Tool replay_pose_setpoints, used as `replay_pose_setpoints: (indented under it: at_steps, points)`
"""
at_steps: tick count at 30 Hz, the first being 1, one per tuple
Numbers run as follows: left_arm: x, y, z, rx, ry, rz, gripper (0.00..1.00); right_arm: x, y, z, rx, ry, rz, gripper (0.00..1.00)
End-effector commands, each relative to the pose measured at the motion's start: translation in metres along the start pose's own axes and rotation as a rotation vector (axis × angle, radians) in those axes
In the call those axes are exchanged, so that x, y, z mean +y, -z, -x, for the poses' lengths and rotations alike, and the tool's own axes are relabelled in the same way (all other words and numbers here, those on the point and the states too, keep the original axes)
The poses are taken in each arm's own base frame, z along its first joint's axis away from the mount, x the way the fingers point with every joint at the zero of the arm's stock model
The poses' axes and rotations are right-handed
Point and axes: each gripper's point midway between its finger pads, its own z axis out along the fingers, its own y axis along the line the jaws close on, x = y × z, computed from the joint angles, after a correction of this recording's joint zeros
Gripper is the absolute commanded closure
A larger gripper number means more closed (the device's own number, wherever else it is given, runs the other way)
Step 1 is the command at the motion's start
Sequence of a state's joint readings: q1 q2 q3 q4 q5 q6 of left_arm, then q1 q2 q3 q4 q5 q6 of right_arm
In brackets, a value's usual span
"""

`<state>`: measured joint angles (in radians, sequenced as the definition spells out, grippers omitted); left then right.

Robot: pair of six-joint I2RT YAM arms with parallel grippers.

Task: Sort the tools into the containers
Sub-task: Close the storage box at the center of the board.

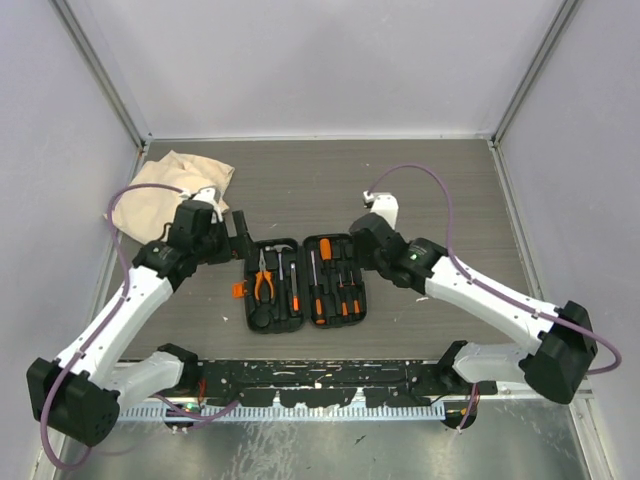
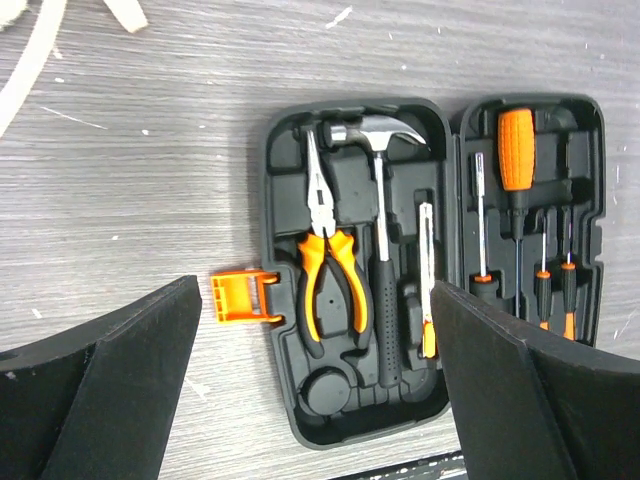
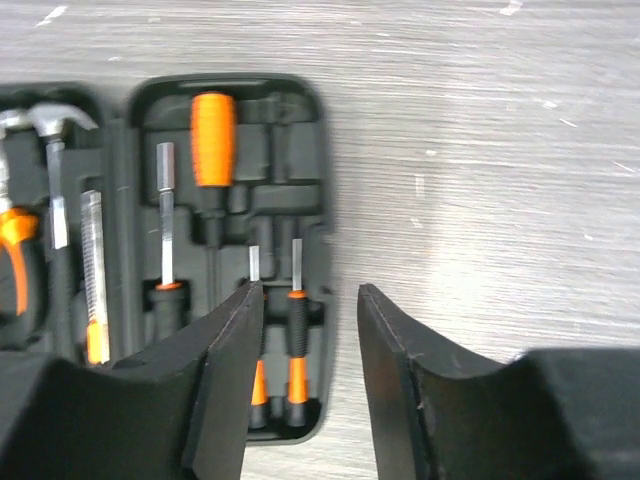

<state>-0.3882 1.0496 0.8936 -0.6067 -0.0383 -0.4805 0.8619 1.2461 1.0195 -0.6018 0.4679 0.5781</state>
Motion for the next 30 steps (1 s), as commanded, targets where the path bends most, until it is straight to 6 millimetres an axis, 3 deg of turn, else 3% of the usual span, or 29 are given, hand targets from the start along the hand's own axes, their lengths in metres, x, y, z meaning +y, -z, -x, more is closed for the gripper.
replay_pose_setpoints:
  at_steps: [1,6,14,21,30]
  points:
    - [0.012,0.016,0.015,-0.061,0.029,0.026,0.02,-0.038,-0.006,0.007,-0.071,-0.088,-0.071,0.49]
    - [0.017,0.007,-0.018,0.034,0.085,0.012,0.02,-0.057,-0.015,-0.003,-0.083,-0.115,-0.041,0.46]
    - [0.022,-0.011,-0.057,0.074,0.177,-0.024,0.02,-0.035,-0.021,-0.037,0.070,-0.088,0.141,0.45]
    - [0.009,-0.021,-0.062,0.040,0.189,-0.131,0.01,-0.019,-0.027,-0.054,0.105,-0.111,0.244,0.45]
    - [-0.002,-0.034,-0.069,0.081,0.172,-0.206,0.19,-0.022,-0.034,-0.059,0.138,-0.126,0.245,0.44]
